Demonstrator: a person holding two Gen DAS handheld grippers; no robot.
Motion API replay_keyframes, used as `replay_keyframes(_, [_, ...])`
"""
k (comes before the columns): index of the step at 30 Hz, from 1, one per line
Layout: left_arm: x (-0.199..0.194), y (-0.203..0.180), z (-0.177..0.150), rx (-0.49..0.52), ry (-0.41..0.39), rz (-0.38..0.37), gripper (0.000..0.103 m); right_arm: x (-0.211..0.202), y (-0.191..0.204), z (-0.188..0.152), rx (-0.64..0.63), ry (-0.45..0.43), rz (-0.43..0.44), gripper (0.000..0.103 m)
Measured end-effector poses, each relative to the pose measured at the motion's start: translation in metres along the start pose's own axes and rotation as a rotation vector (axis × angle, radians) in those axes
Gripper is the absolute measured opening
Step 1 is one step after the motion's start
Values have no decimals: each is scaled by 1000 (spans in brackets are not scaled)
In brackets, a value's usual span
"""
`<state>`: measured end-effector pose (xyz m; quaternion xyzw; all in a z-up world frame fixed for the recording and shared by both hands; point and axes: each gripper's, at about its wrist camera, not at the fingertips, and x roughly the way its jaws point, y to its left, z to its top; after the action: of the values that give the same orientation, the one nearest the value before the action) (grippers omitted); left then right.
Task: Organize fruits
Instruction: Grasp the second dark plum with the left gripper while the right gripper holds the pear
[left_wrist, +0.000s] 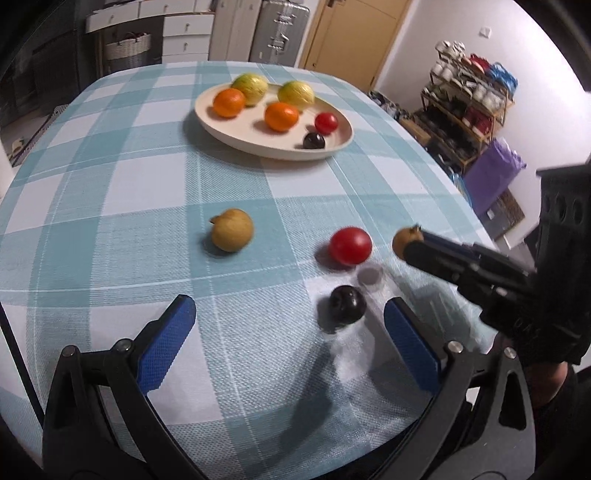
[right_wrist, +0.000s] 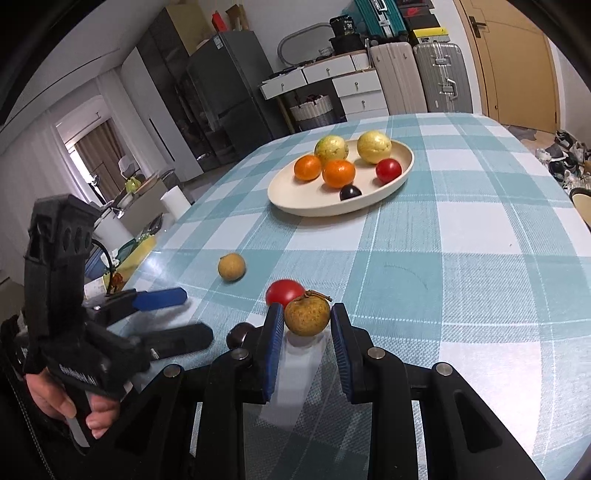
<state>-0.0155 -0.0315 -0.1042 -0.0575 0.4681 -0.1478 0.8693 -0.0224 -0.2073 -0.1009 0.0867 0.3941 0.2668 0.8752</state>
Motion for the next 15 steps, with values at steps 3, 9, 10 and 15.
replay_keyframes(3, [7, -10, 0, 45, 20, 21, 100, -1, -1, 2, -2, -11, 1, 27])
replay_keyframes(9, [18, -34, 0, 137, 51, 44, 88, -4, -5, 2, 12, -19, 9, 27])
replay_keyframes(10, [20, -37, 0, 146, 54, 47, 83, -4, -5, 2, 13, -20, 10, 27])
replay_keyframes(15, [21, -40, 0, 157, 58, 29, 56, -6, -10, 1, 25, -23, 8, 27])
